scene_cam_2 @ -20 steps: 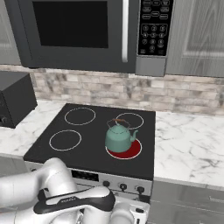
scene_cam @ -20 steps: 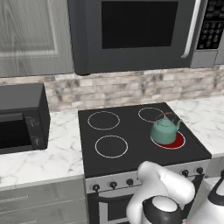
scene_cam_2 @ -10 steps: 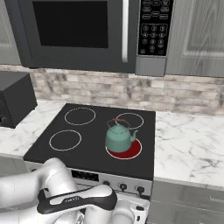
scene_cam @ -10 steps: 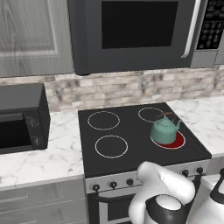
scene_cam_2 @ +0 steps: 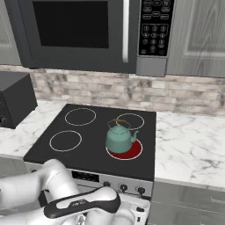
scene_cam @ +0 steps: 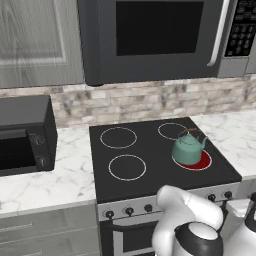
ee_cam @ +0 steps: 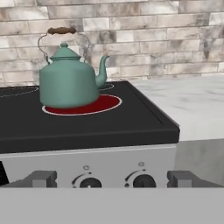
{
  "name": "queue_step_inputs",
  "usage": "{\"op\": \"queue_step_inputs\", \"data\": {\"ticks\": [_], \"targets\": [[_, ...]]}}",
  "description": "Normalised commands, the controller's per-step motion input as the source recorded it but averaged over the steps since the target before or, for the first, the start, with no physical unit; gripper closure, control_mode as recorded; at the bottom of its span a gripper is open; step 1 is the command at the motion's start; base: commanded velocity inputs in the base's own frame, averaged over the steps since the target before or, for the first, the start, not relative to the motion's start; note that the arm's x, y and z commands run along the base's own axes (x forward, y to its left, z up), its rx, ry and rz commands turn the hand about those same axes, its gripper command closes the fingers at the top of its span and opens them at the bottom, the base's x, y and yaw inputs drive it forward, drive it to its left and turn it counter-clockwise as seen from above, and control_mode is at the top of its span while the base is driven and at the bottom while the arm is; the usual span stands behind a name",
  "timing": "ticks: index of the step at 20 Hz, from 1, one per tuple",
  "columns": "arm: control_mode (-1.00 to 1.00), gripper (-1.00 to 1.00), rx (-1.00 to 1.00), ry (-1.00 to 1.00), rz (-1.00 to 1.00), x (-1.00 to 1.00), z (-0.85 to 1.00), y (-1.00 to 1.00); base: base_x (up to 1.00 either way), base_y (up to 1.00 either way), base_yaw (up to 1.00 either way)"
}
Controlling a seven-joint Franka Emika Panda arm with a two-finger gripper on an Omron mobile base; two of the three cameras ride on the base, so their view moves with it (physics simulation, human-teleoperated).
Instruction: Lower the heat of the kettle.
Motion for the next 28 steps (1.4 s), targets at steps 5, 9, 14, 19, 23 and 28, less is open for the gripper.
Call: {"op": "queue_step_inputs", "data": {"ticks": [5,9,14,19,23,28], "targets": [[-1.00,-1.00,0.00,-0.09,0.02,0.00,-0.21,-0.23,0.00,0.00,0.00],[-1.00,-1.00,0.00,-0.07,0.06,0.00,-0.19,-0.37,0.00,0.00,0.00],[-1.00,-1.00,0.00,-0.06,0.08,0.00,-0.22,-0.27,0.00,0.00,0.00],[-1.00,-1.00,-0.02,-0.04,0.09,0.00,-0.24,-0.13,0.00,0.00,0.00],[-1.00,-1.00,0.00,0.00,0.01,0.00,0.00,0.01,0.00,0.00,0.00],[-1.00,-1.00,0.00,0.00,0.00,0.01,-0.03,0.12,0.00,0.00,0.00]]}}
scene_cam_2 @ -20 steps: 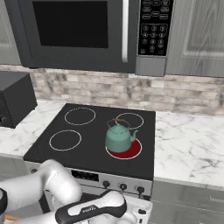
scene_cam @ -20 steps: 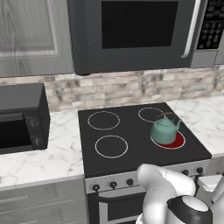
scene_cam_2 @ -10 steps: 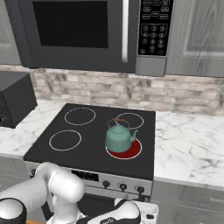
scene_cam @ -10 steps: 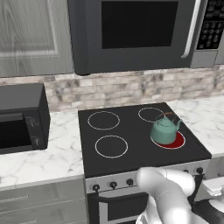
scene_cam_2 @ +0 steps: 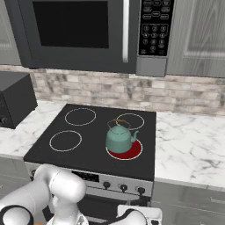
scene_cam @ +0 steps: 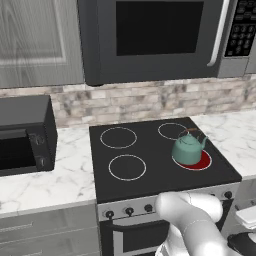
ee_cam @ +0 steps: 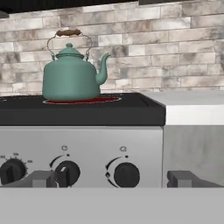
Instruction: Lower the heat of the kettle.
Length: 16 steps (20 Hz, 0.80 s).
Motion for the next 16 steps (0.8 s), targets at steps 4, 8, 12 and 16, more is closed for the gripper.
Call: {"op": "queue_step_inputs", "data": {"ticks": [4,8,12,16], "targets": [[-1.00,-1.00,0.00,0.00,0.00,0.08,-0.05,0.19,0.00,0.00,0.00],[-1.00,-1.00,0.00,0.02,0.00,0.13,0.00,0.23,0.00,0.00,0.00],[-1.00,-1.00,0.00,0.02,0.00,0.11,0.00,0.05,0.00,0.00,0.00],[-1.00,-1.00,0.00,0.00,-0.01,0.10,0.00,0.00,0.00,0.00,0.00]]}}
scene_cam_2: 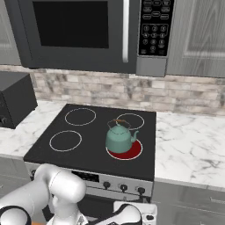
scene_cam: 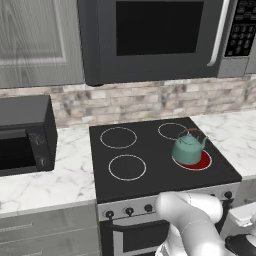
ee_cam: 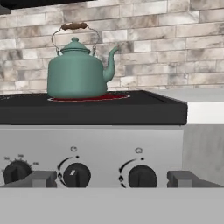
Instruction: Lower the heat of the kettle.
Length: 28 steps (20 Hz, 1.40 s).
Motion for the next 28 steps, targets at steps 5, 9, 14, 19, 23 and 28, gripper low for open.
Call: {"op": "queue_step_inputs", "data": {"ticks": [5,9,14,19,23,28], "targets": [[-1.00,-1.00,0.00,0.00,0.00,0.11,0.00,0.00,0.00,0.00,0.00],[-1.00,-1.00,0.00,0.00,0.00,0.11,0.00,0.00,0.00,0.00,0.00],[-1.00,-1.00,0.00,0.00,0.00,0.12,-0.01,0.00,0.00,0.00,0.00],[-1.00,-1.00,0.00,0.00,0.00,0.08,-0.09,-0.03,0.00,0.00,0.00],[-1.00,-1.00,0.00,0.00,0.00,0.09,-0.13,-0.07,0.00,0.00,0.00],[-1.00,-1.00,0.00,0.00,0.00,0.13,-0.10,-0.11,0.00,0.00,0.00]]}}
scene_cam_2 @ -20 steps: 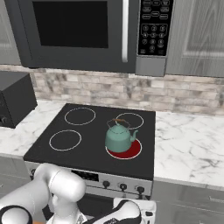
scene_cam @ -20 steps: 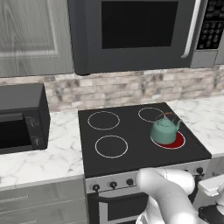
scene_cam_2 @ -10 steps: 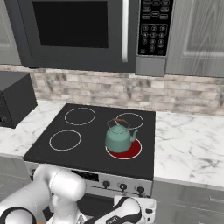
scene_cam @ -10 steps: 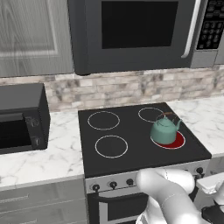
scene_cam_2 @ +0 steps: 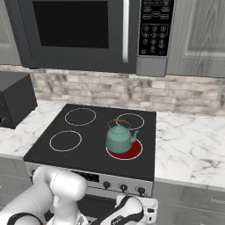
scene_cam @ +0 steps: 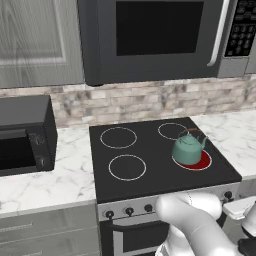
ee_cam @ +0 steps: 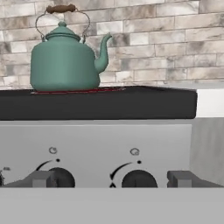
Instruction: Lower the heat of the kettle.
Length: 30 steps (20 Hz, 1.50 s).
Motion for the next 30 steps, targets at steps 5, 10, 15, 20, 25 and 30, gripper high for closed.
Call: {"op": "queue_step_inputs", "data": {"ticks": [5,10,15,20,25,30], "targets": [[-1.00,-1.00,0.02,-0.02,0.00,0.13,-0.08,-0.18,0.00,0.00,0.00],[-1.00,-1.00,0.01,-0.01,0.00,0.10,-0.12,-0.14,0.00,0.00,0.00],[-1.00,-1.00,0.01,-0.02,0.00,0.06,-0.13,-0.04,0.00,0.00,0.00],[-1.00,-1.00,0.01,-0.01,0.00,0.10,-0.10,0.00,0.00,0.00,0.00],[-1.00,-1.00,0.00,0.00,0.00,0.12,-0.09,0.00,0.00,0.00,0.00],[-1.00,-1.00,0.00,0.00,0.00,0.09,-0.11,0.00,0.00,0.00,0.00]]}}
